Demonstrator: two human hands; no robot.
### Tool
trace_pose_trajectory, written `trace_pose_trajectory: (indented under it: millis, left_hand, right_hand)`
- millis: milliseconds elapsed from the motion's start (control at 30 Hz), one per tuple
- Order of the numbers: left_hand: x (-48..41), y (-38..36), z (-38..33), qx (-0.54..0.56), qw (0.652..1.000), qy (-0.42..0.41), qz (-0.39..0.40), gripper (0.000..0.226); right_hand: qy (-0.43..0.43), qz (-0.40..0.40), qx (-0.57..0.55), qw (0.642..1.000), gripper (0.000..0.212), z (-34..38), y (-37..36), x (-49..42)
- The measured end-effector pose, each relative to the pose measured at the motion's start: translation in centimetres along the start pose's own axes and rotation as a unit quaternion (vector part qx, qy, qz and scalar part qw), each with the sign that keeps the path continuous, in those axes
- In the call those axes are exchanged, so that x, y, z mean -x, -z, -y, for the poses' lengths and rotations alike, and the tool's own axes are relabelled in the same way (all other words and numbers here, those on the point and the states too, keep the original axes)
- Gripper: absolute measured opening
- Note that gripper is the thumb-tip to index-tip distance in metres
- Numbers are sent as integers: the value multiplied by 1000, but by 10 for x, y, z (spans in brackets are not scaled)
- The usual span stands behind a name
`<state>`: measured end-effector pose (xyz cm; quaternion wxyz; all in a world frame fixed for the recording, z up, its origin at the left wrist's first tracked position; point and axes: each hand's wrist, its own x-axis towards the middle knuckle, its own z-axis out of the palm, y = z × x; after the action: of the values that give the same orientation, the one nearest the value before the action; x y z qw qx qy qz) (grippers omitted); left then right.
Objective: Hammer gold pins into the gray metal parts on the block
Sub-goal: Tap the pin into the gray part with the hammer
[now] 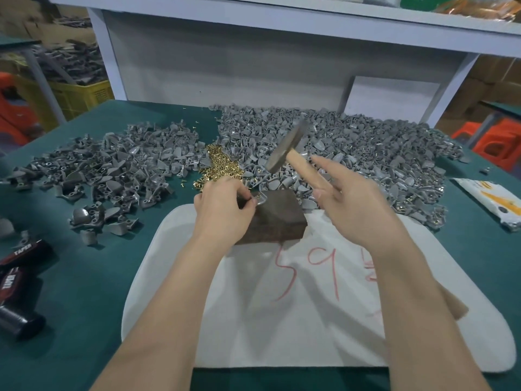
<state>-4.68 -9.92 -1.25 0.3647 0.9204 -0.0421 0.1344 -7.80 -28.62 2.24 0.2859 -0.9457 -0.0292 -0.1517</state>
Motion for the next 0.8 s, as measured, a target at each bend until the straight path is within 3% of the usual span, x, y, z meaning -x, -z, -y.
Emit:
trace_pose_trajectory:
  millis: [133, 267, 333, 433, 467, 567, 600, 733, 800]
  left_hand:
    - [0, 0, 1, 30, 1000, -2, -3, 27]
    - [-2, 1, 0, 45, 999, 1, 10, 19]
    - [-1, 1, 1, 48, 999, 1, 9, 21]
    - [0, 0, 1, 53, 999, 2, -2, 27]
    - [-1, 0, 1, 57, 998, 6, -1, 27]
    - [-1, 1, -1, 63, 998, 10, 6, 24]
    - [0, 1, -1, 63, 998, 12, 6, 24]
    - [1, 1, -1, 61, 998, 13, -4, 29]
    - [1, 1, -2, 59, 998, 12, -4, 29]
  right_hand:
    - [56, -84, -21, 995, 50, 11, 3, 22]
    - [59, 25, 38, 997, 51, 13, -1, 31]
    - [71, -24, 55, 996, 51, 18, -1, 29]
    - [106, -128, -31, 986, 63, 19, 5, 29]
    - [116, -114, -29, 986, 66, 19, 7, 30]
    - [82, 28, 70, 994, 59, 21, 3, 33]
    - [69, 32, 90, 993, 56, 22, 3, 31]
    - [81, -112, 3, 990, 53, 23, 7, 33]
    - [73, -87, 5, 994, 53, 21, 8, 34]
